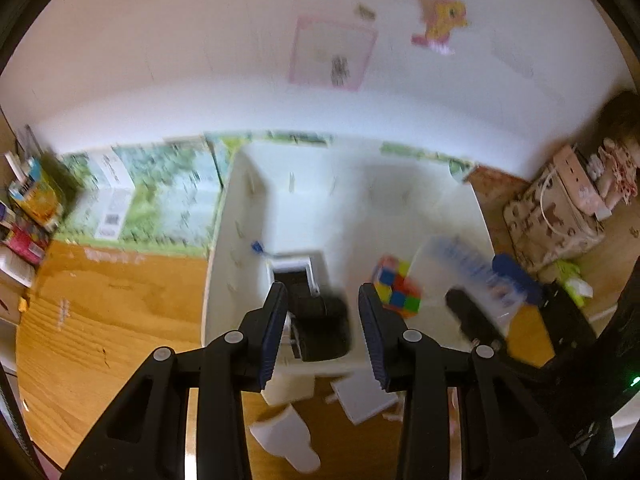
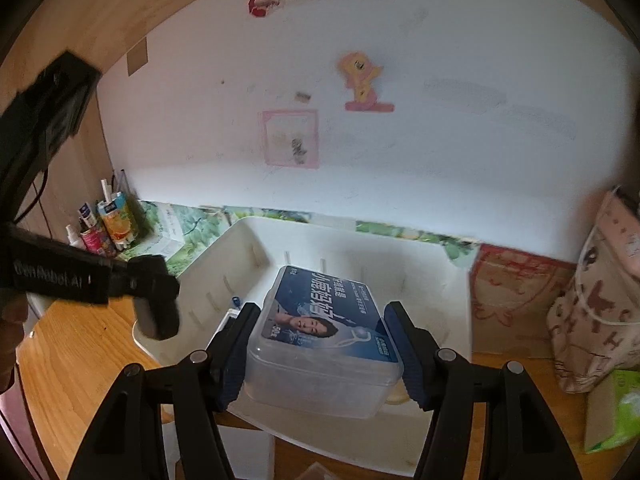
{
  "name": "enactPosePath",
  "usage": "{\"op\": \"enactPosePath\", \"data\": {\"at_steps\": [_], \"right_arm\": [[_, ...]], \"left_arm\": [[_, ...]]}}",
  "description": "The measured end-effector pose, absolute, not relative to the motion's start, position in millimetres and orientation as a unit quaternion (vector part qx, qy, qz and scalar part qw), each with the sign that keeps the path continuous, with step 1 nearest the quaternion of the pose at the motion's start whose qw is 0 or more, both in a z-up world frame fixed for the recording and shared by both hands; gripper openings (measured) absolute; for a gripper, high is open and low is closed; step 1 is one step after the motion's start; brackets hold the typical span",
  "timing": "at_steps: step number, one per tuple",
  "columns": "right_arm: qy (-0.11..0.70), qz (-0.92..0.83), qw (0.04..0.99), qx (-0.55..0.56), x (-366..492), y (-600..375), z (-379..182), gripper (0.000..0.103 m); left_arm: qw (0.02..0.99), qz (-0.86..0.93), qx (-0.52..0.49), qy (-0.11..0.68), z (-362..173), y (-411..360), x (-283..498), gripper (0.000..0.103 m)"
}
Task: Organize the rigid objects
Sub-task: 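Open both grippers to drop the charger and floss box into the bin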
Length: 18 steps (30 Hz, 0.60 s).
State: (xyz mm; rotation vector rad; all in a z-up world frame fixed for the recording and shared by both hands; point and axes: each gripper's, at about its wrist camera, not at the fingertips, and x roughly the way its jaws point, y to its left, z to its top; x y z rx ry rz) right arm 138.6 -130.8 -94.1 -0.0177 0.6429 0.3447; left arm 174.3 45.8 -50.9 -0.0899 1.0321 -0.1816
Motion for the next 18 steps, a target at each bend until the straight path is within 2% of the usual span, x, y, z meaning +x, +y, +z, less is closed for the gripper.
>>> {"op": "enactPosePath", "data": {"at_steps": [2, 3, 4, 6, 10, 18], "right_arm": [[0.312, 0.177, 0.934, -0.001, 141, -130, -96, 0.064], [0.313, 0.183, 0.932, 0.002, 142, -130, -97, 0.065], [0.315, 0.187, 0.93, 0.003, 143, -130, -98, 0.069], [0.317, 0.192, 0.929, 0.001, 142, -129, -99, 0.074], [0.315, 0.192, 0.929, 0.007, 139, -135, -95, 0.08], [0.297, 0.165, 0.941, 0.013, 121, -151, -74, 0.081]], "left_arm": [[0.876, -0.08, -0.038, 0.474, -44, 45, 175, 0.048], [0.879, -0.077, -0.037, 0.469, -42, 45, 174, 0.056], [0.882, -0.073, -0.036, 0.464, -41, 45, 174, 0.065], [0.885, -0.062, -0.039, 0.46, -39, 46, 174, 0.072], [0.881, -0.05, -0.05, 0.468, -39, 48, 172, 0.073], [0.886, -0.043, -0.045, 0.459, -26, 49, 150, 0.073]]}}
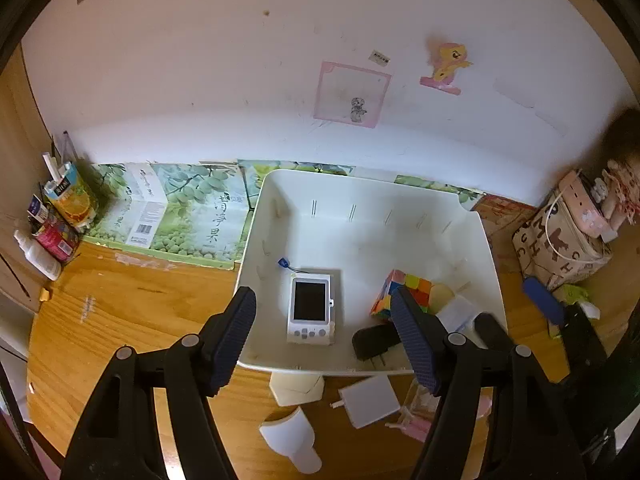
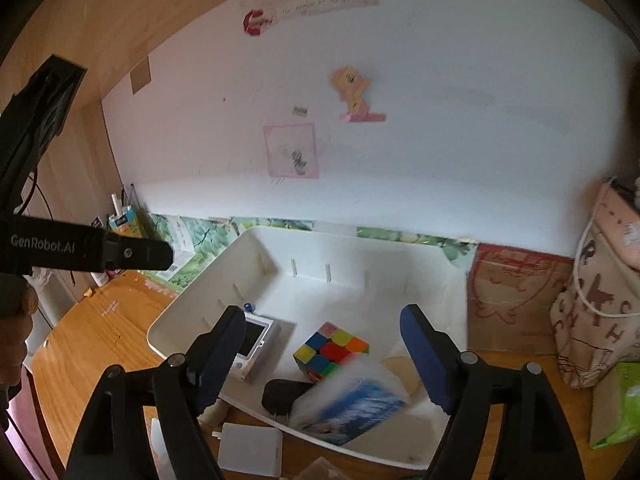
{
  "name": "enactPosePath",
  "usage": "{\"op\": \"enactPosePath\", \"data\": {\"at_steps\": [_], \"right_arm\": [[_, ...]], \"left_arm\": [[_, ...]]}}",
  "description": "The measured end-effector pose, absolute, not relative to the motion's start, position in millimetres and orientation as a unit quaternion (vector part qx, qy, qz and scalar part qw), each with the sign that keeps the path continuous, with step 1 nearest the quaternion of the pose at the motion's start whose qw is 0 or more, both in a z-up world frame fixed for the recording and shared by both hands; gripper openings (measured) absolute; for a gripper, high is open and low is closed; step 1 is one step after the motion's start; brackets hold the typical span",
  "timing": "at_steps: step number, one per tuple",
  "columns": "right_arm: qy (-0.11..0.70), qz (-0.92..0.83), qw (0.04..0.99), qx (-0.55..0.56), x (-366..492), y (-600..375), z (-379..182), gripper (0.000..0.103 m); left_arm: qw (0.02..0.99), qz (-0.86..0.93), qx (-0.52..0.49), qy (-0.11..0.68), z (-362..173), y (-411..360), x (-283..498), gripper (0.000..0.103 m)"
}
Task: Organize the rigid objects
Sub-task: 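Open both grippers to drop the charger and floss box into the bin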
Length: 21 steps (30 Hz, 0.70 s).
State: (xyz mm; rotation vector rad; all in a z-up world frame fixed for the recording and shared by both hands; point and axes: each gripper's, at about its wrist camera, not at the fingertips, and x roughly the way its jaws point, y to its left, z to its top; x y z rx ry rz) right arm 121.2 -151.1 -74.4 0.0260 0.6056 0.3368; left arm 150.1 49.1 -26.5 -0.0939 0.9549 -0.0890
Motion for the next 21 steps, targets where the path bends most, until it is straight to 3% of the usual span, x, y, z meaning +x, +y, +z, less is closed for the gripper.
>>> {"op": "enactPosePath", "data": {"at_steps": [21], "right_arm": [[0.262, 0.099, 0.96, -0.017, 45, -193, -27, 0.081]], "left_arm": [[0.888, -0.014, -0.085, 0.453, -25, 90, 65, 0.078]]}}
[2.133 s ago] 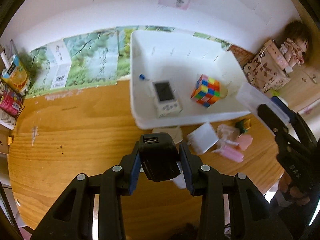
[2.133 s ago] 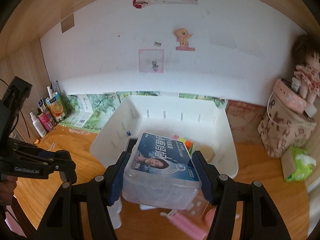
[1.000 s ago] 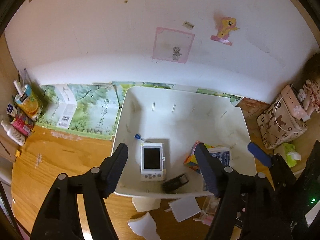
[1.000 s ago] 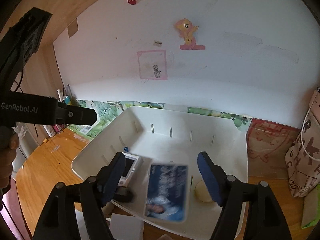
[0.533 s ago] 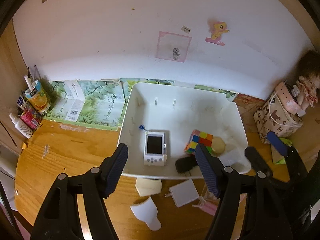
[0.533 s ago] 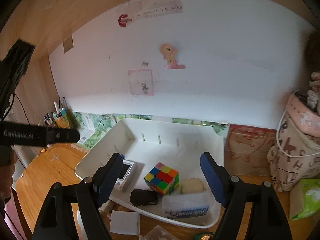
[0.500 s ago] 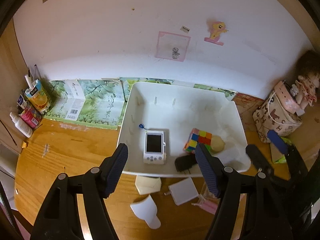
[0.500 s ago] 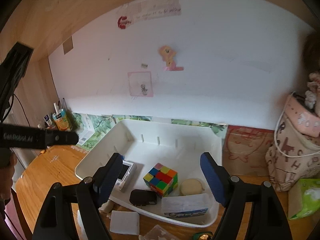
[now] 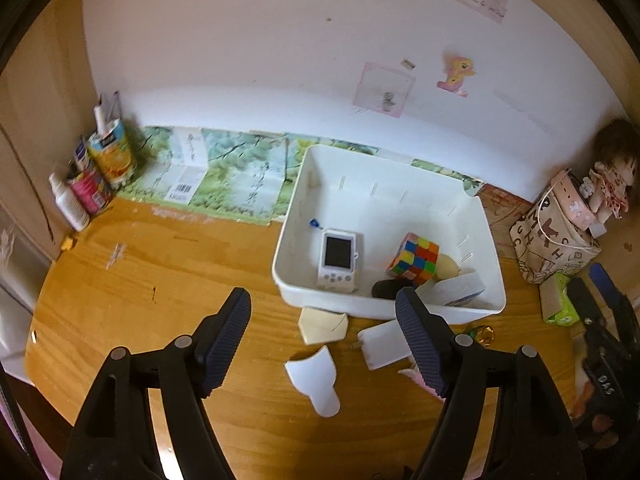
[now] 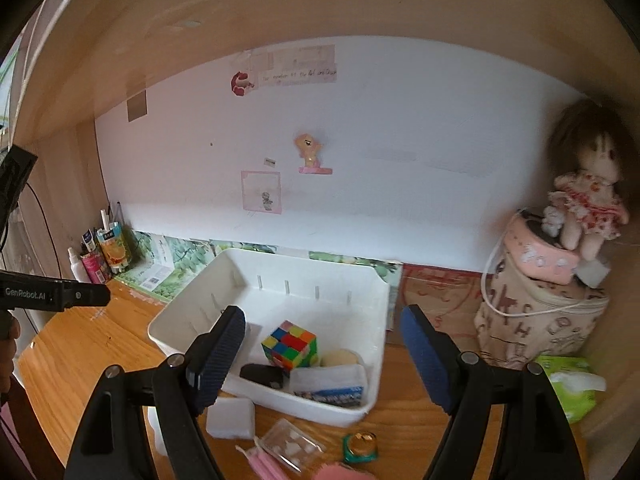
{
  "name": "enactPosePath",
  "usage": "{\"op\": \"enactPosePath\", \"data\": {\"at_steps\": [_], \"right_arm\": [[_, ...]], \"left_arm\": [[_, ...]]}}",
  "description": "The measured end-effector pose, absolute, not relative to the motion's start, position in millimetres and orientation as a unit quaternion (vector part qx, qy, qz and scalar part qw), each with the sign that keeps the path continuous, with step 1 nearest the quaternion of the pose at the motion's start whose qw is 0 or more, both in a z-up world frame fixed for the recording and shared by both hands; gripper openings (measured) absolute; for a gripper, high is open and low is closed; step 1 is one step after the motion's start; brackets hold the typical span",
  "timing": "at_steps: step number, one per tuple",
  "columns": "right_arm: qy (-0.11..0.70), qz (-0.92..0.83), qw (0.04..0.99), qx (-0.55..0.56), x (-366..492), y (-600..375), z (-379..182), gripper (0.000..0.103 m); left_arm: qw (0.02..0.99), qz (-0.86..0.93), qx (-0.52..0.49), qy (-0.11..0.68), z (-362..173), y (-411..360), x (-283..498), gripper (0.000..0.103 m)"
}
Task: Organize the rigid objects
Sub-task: 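Move the left gripper to the white curved piece while the right gripper approaches the pink heart case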
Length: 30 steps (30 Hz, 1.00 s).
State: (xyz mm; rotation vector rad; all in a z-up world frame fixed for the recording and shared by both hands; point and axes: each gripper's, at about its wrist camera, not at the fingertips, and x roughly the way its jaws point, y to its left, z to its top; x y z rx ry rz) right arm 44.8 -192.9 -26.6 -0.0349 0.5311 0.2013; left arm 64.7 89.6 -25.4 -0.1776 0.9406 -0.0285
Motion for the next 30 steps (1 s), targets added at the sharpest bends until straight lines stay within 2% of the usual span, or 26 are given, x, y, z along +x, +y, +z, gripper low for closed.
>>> {"op": "enactPosePath", "data": {"at_steps": [7, 17, 30], "right_arm": [[0.304, 0.091, 0.948, -0.021, 20, -206, -43, 0.081], [0.393, 0.09, 0.915, 0.002, -3, -215, -96, 0.081], [0.516, 0.065, 0.851, 0.068, 13, -232, -168, 0.081]], "left_arm": [[0.871, 0.011, -0.093, 0.482, -52, 99, 52, 0.078], [0.829, 0.022, -0.087, 0.552, -98, 93, 45, 0.078], [0.766, 0.028, -0.095, 0.635, -155, 74, 48, 0.078]]}}
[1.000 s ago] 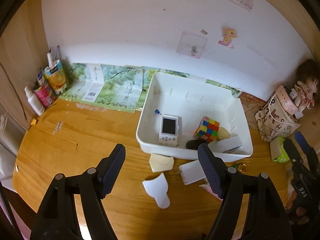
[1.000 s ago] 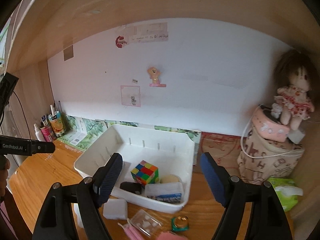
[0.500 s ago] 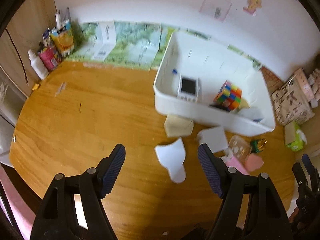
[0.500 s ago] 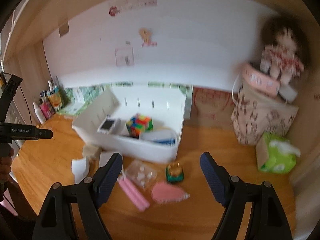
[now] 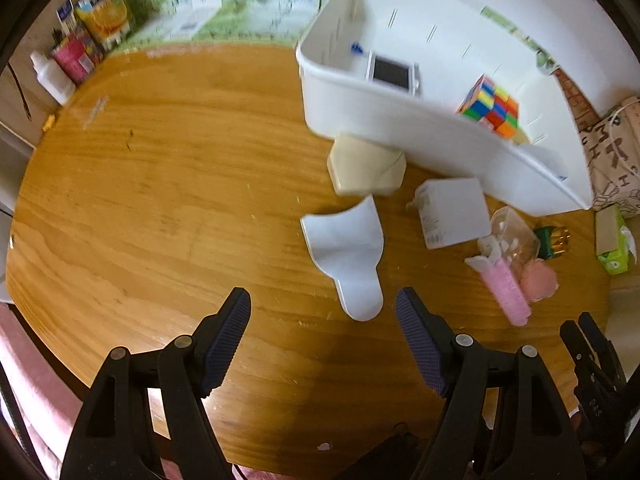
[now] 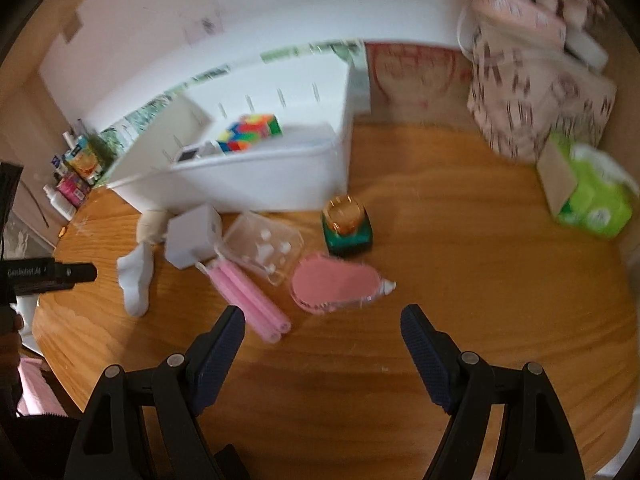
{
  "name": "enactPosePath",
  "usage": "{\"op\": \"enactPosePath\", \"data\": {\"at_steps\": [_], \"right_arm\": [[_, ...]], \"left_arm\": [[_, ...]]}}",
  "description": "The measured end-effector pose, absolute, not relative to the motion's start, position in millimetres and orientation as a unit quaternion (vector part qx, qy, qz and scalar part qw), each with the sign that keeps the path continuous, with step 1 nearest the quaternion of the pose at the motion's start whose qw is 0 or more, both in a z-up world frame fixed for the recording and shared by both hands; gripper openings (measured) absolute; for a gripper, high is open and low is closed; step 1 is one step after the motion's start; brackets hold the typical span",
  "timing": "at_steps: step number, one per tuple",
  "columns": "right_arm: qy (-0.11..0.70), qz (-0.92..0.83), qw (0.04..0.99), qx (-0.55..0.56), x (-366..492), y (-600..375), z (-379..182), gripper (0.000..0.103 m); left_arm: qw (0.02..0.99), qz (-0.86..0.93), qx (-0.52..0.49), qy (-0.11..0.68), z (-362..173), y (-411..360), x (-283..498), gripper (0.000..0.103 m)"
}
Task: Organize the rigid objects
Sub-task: 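Move the left gripper to the white curved piece while the right gripper approaches the pink heart case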
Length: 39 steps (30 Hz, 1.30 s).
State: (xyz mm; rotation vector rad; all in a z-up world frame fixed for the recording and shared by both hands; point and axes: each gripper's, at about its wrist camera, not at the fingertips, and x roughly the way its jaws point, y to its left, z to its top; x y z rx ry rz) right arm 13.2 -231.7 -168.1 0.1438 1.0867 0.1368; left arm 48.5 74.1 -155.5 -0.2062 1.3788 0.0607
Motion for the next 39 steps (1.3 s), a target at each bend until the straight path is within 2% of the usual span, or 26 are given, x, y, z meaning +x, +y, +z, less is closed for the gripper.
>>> {"op": "enactPosePath", "data": {"at_steps": [9, 23, 26, 27, 39], "right_arm": [[0.572, 0.058, 0.811, 0.109, 36, -247, -200, 0.081], [0.592, 0.064, 0.801, 0.063, 64, -235, -217, 0.084], [0.591, 0.06, 0.803, 0.052, 69, -231, -218, 0.094], [0.59, 0.06, 0.804, 0.05, 70, -230, -218, 0.103], [0.599, 0.028, 0.8, 0.021, 89, -228, -229, 0.103]], "left_arm": [[0.72, 0.032, -0.116, 0.684, -190, 66, 62, 0.078], [0.696, 0.045, -0.121, 0.706, -211, 61, 91, 0.078], [0.691, 0.049, -0.123, 0.711, -215, 64, 99, 0.078], [0.69, 0.05, -0.124, 0.712, -216, 64, 100, 0.078], [0.692, 0.063, -0.133, 0.707, -225, 55, 123, 0.078]]}}
